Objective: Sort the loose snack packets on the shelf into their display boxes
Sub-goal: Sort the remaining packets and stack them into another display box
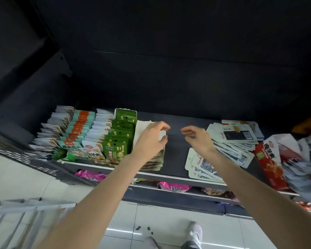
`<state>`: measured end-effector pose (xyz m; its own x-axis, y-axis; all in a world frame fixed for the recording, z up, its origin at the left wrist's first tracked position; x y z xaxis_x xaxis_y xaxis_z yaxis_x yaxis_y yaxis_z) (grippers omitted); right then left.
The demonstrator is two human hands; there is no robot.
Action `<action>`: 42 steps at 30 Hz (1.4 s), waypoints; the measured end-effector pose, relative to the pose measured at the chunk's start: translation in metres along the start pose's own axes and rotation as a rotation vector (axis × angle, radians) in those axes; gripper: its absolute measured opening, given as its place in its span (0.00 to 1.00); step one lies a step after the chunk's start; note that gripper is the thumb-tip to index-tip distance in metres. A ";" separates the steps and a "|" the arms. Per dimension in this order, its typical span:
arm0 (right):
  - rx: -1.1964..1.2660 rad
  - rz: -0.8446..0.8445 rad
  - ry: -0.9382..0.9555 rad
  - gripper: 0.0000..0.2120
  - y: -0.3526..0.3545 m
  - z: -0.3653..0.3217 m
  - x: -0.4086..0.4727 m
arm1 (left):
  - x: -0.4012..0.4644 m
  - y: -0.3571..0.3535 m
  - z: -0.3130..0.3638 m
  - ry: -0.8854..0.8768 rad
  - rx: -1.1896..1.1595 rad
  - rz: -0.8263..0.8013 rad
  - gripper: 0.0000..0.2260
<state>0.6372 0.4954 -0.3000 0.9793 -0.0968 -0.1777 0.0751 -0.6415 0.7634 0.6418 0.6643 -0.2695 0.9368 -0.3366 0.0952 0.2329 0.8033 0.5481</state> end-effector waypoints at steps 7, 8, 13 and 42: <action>-0.488 -0.216 -0.199 0.35 -0.001 0.118 -0.005 | 0.037 -0.137 -0.012 0.269 0.063 -0.277 0.11; -0.528 -0.274 -0.195 0.38 -0.005 0.132 -0.007 | 0.038 -0.153 -0.022 0.362 0.088 -0.314 0.11; -0.611 -0.368 -0.135 0.45 -0.017 0.165 -0.008 | 0.039 -0.193 -0.046 0.680 0.089 -0.357 0.17; -0.077 -0.043 0.171 0.08 -0.036 -0.072 0.001 | -0.018 0.075 -0.041 0.236 -0.078 0.096 0.10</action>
<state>0.6491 0.5729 -0.2832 0.9920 0.0648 -0.1082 0.1256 -0.5814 0.8038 0.6532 0.7503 -0.2642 0.9884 -0.1405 -0.0578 0.1509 0.8647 0.4791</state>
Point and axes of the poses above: each hand's wrist, its own x-axis towards the middle knuckle, its own y-axis out of the back of the hand, z = x × y, the point moved 5 cm from there along x, towards the middle knuckle, and after that the axes turned 14 degrees about -x, right-handed, at the moved point
